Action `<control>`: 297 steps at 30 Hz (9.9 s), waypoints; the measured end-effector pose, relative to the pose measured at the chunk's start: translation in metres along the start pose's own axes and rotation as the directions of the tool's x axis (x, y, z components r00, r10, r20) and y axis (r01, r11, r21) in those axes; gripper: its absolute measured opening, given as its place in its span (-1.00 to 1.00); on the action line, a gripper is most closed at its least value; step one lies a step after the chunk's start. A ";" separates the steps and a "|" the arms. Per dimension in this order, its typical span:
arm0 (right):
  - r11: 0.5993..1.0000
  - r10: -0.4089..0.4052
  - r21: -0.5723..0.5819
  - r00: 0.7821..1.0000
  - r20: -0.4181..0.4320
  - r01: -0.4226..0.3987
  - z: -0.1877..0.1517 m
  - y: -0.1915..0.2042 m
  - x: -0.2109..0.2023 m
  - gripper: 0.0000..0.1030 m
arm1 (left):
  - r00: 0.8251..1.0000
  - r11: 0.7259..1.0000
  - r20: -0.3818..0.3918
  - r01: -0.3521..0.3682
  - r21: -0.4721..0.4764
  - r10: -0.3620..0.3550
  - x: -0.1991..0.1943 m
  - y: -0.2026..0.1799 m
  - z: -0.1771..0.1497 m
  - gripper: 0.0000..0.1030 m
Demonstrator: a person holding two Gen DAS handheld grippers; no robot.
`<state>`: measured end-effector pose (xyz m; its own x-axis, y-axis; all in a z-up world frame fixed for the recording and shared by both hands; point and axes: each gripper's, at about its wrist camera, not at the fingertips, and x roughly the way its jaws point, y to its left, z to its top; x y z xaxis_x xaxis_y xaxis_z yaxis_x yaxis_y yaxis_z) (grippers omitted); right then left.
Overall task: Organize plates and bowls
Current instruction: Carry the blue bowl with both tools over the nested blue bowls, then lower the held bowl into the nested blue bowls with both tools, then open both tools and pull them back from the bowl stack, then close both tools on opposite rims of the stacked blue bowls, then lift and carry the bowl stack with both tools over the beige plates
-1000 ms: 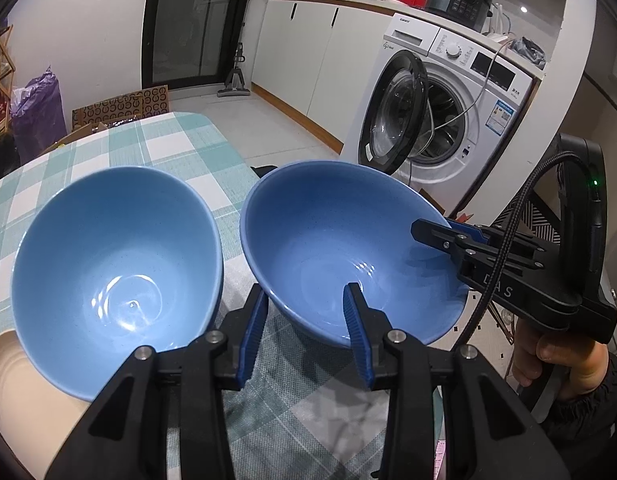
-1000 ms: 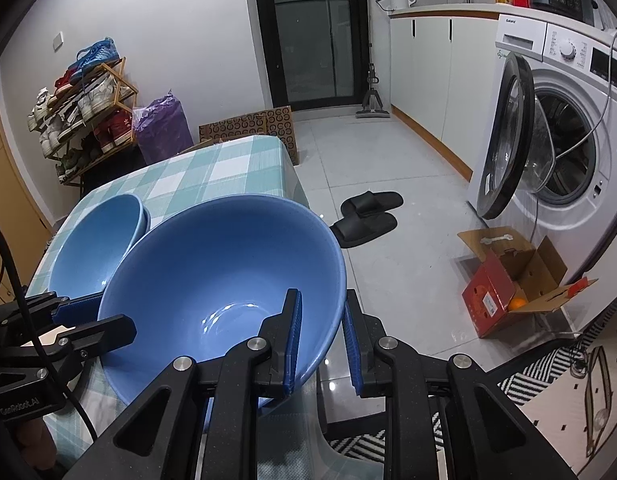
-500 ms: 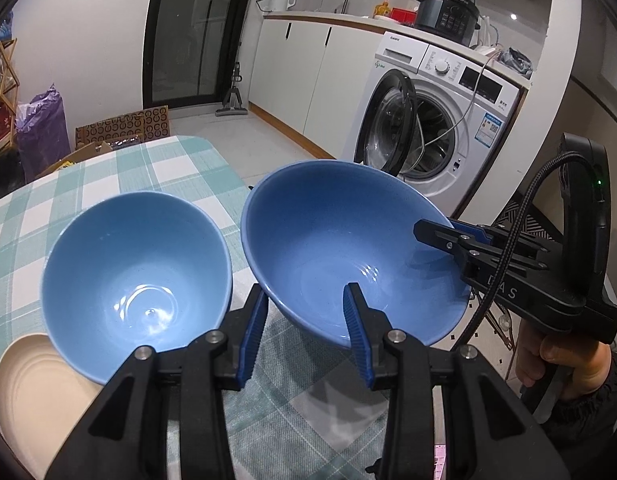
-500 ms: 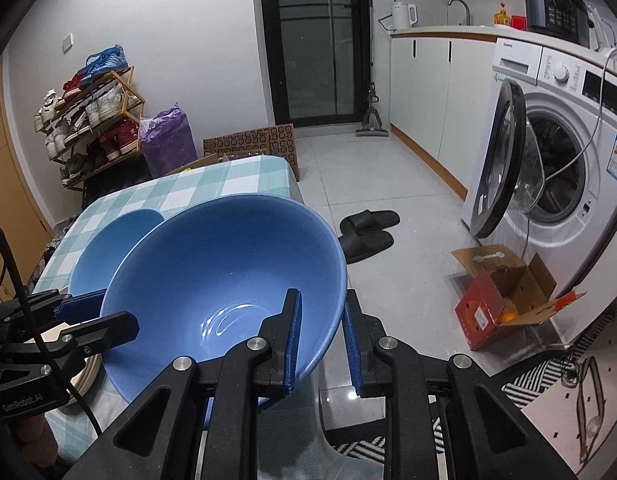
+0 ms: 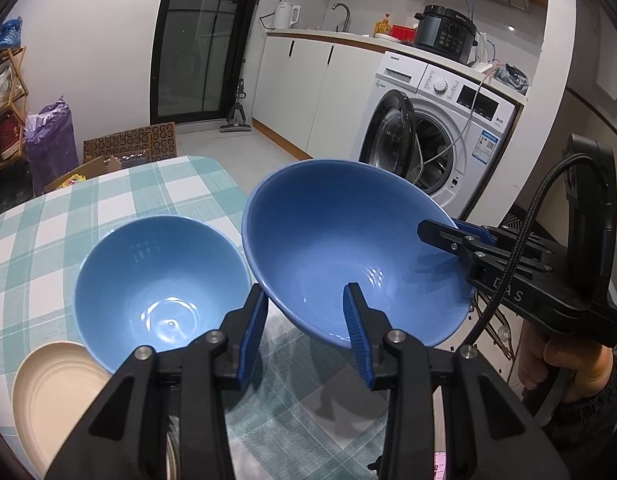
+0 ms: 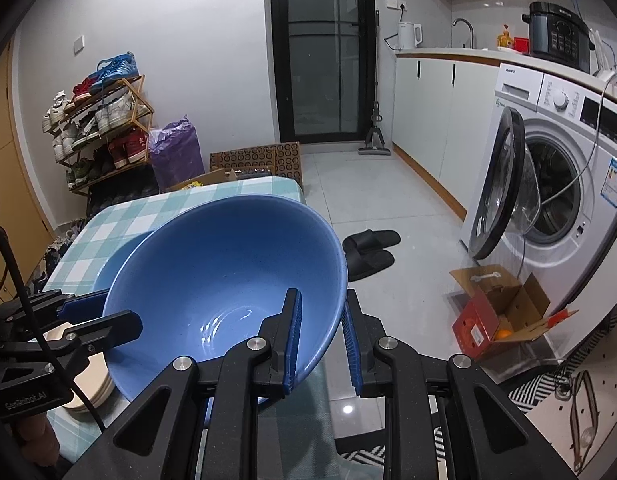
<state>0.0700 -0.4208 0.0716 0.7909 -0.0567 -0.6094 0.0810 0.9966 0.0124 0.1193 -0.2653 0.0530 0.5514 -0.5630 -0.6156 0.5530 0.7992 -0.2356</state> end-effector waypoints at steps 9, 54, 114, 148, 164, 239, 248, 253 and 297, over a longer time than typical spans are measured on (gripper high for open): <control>0.999 0.019 -0.032 0.999 0.033 -0.018 0.017 0.013 -0.009 -0.60 | 0.999 1.000 0.040 -0.019 -0.017 0.020 -0.013 0.008 0.006 -0.27; 0.973 0.189 -0.134 0.982 0.009 -0.186 0.046 0.130 0.052 -0.60 | 0.983 0.973 0.069 -0.155 -0.171 0.169 -0.050 0.099 -0.010 -0.27; 0.967 0.073 -0.237 0.993 -0.089 -0.092 0.014 0.175 0.111 -0.58 | 0.953 0.945 -0.041 -0.304 -0.122 0.301 0.003 0.120 -0.033 -0.26; 0.951 0.023 -0.306 0.998 -0.066 -0.042 0.006 0.182 0.116 -0.30 | 0.944 0.939 -0.071 -0.328 -0.099 0.322 0.010 0.124 -0.036 0.11; 0.942 0.086 -0.322 0.995 -0.040 -0.095 0.009 0.186 0.093 0.66 | 0.947 0.941 -0.039 -0.321 -0.109 0.319 -0.011 0.135 -0.031 1.00; 0.933 0.360 0.052 0.920 -0.155 -0.357 -0.010 0.134 0.151 0.29 | 0.984 0.963 -0.149 -0.133 -0.235 0.100 0.038 0.168 -0.033 -0.02; 0.939 0.344 0.015 0.930 -0.129 -0.345 -0.007 0.138 0.143 -0.06 | 0.987 0.968 -0.129 -0.125 -0.219 0.098 0.033 0.163 -0.030 -0.26; 0.942 0.333 0.014 0.935 -0.124 -0.334 -0.007 0.137 0.142 -0.11 | 0.986 0.966 -0.129 -0.136 -0.219 0.110 0.033 0.163 -0.030 -0.29; 0.953 0.302 -0.010 0.951 -0.061 -0.303 -0.001 0.132 0.106 -0.14 | 0.986 0.972 -0.068 -0.163 -0.167 0.154 0.004 0.141 -0.024 -0.32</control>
<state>0.1637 -0.2948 0.0081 0.7400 0.2502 -0.6244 -0.1683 0.9676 0.1882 0.1846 -0.1501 -0.0003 0.5862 -0.4180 -0.6939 0.3439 0.9040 -0.2541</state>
